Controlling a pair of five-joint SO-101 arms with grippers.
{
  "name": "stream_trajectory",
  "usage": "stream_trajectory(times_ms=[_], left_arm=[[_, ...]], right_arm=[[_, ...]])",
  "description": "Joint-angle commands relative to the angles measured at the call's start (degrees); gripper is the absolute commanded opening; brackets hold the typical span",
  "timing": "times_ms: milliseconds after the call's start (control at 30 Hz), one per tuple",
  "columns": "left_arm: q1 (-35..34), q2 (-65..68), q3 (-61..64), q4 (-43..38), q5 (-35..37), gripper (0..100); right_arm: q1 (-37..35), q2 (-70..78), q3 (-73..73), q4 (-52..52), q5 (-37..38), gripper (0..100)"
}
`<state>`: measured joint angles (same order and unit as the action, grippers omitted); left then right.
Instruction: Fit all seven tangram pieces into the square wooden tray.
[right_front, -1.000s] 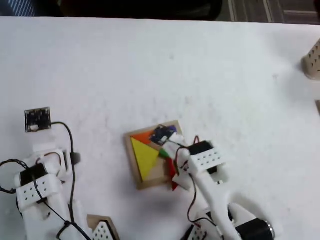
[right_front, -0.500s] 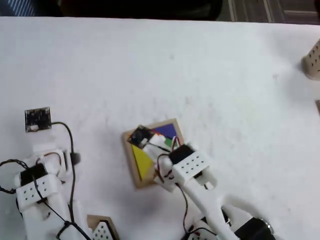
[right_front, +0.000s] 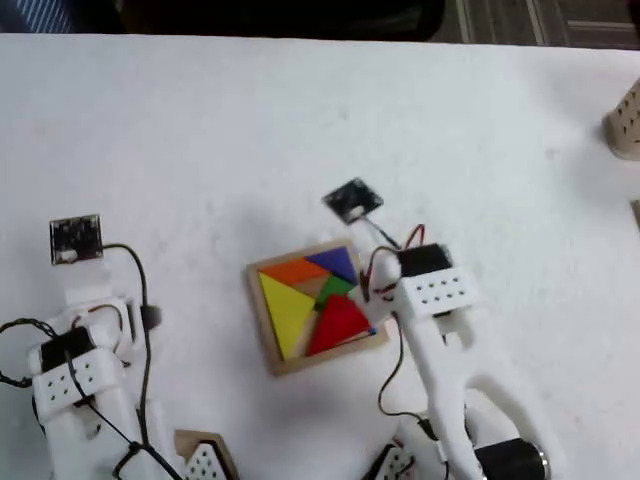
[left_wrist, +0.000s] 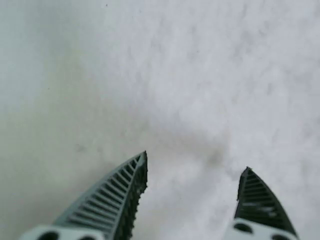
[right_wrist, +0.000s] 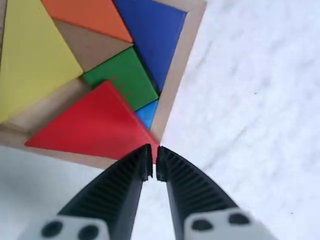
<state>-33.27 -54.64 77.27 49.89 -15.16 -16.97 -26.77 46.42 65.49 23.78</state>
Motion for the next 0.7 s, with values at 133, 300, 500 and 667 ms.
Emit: stream_trajectory(times_ms=[133,300,500,667], left_arm=[[-0.75,-0.48,0.09,-1.23,-0.53,11],[-0.75,-0.48,0.09,-1.23,-0.53,11],[-0.75,-0.48,0.09,-1.23,-0.53,11],[-0.75,-0.48,0.09,-1.23,-0.53,11]], right_arm=[[3.21,1.63,0.70,-8.92,1.41,1.9],[-0.13,8.40,1.32,-11.12,1.14,1.9],[-1.54,11.56,1.32,-10.68,1.32,1.9],[-6.55,8.48,1.32,-5.93,0.35,1.9]])
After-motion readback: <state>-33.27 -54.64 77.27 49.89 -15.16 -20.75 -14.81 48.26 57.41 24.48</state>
